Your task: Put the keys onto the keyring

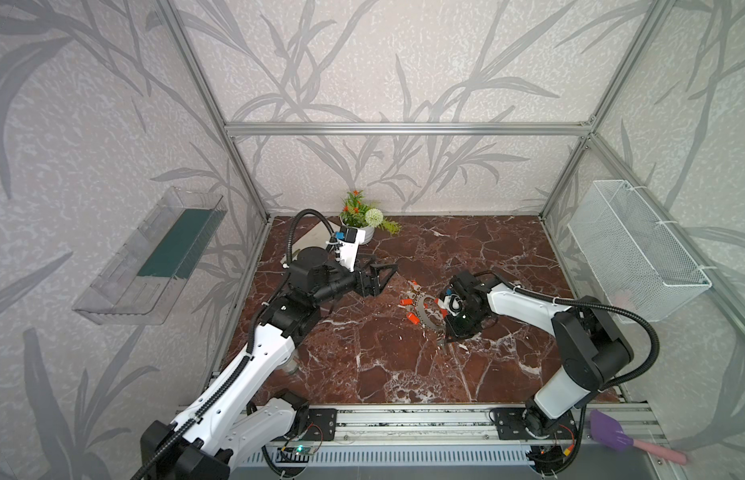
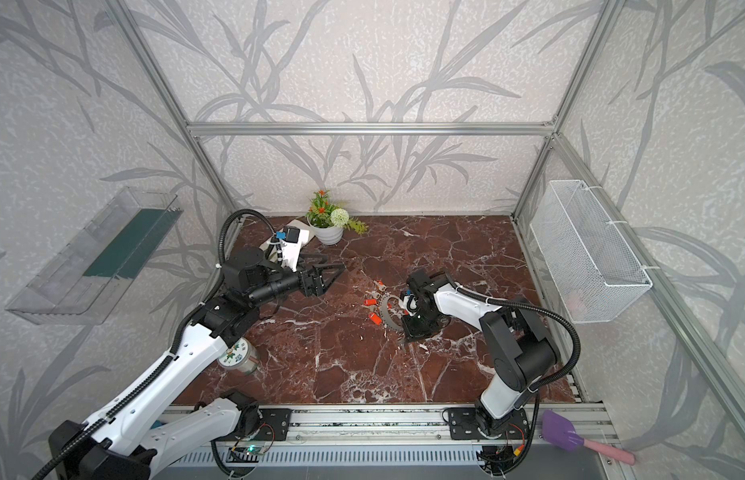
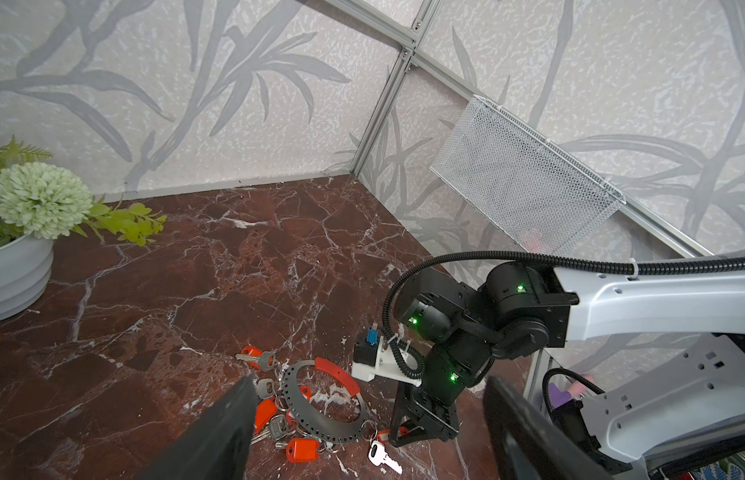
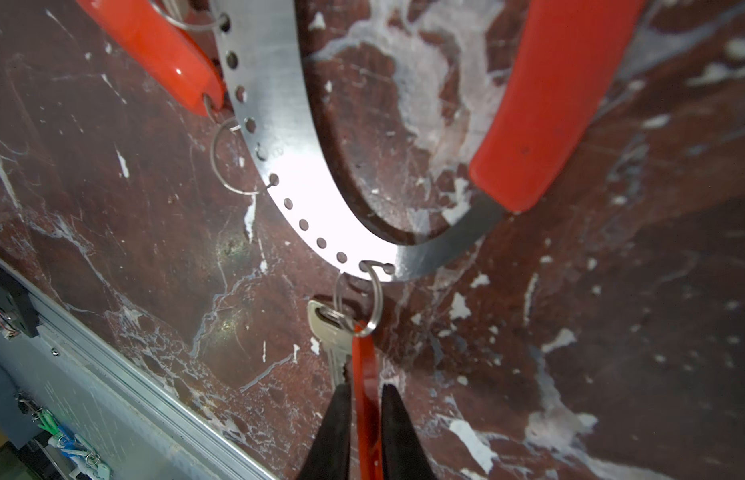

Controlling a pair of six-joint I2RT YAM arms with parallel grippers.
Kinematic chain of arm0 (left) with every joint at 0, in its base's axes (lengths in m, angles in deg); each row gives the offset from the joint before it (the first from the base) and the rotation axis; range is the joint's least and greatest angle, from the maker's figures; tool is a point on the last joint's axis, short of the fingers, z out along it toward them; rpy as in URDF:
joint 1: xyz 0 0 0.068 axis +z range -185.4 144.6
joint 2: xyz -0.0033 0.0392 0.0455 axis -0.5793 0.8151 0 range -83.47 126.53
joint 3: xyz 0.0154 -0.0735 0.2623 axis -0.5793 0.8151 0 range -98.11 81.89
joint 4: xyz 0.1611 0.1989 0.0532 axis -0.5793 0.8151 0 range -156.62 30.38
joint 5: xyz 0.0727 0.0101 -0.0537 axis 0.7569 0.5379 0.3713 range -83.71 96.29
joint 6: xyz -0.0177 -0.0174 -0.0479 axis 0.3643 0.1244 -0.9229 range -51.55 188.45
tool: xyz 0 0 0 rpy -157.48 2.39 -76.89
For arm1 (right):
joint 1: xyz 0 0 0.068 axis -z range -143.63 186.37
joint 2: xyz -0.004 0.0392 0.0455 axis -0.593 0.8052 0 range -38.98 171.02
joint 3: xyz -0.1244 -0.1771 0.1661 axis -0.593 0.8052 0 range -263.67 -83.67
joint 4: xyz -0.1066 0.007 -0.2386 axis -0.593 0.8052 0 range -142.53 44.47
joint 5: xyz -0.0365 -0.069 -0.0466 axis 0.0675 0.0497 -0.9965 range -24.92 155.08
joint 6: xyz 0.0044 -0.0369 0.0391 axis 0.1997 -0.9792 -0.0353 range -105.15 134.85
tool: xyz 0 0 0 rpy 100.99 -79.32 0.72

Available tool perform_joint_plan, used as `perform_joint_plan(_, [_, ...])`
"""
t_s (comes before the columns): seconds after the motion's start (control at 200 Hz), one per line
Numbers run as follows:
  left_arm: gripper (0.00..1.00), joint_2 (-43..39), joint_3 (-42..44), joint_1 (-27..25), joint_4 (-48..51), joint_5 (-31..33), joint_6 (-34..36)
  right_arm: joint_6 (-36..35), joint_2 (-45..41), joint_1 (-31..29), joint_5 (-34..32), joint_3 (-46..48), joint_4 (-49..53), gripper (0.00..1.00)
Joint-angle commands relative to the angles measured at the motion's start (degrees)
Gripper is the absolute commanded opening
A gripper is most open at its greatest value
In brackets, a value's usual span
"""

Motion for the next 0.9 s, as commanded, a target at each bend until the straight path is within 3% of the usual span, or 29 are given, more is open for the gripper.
perform_joint_plan(0.0, [0.86,-0.2,-1.3,0.2,0.5,1.0,1.5,0.4,-1.3,0.5,-1.7,0.6,2.7,0.22])
perform_joint_plan(0.24, [0.86,-0.1,-1.4,0.2,2.6,6.7,2.8,1.1,-7.5,2.6,-4.7,0.4,3.4,0.3])
perform_joint_plan(0.42, [0.9,1.0,-2.4,0.2,5.1,13.7,3.4,2.9,-13.5,4.5,-11.2,1.3,2.2,0.42])
perform_joint_plan(0.625, [0.99,1.5,-1.1,0.3,6.4,30.2,3.7,6.4,-24.3,6.9,-21.5,5.8,-6.3,0.58])
perform_joint_plan(0.645, [0.99,1.7,-0.9,0.3,6.4,32.2,3.7,7.7,-25.5,7.0,-23.0,6.6,-7.6,0.71])
perform_joint_plan(0.695, [0.99,2.2,-0.5,0.4,7.3,37.5,3.5,8.6,-28.5,7.2,-26.4,9.0,-11.8,0.9])
perform_joint_plan(0.73, [0.99,2.7,-0.3,0.3,7.9,40.8,3.8,8.6,-30.6,7.4,-27.7,10.5,-14.5,0.9])
perform_joint_plan(0.745, [0.99,2.9,-0.2,0.3,8.1,42.2,4.1,8.6,-31.5,7.5,-28.6,11.3,-15.7,1.0])
perform_joint_plan(0.895, [0.99,6.7,2.6,0.4,8.3,55.5,7.0,7.1,-37.3,7.7,-39.1,18.5,-28.1,0.99])
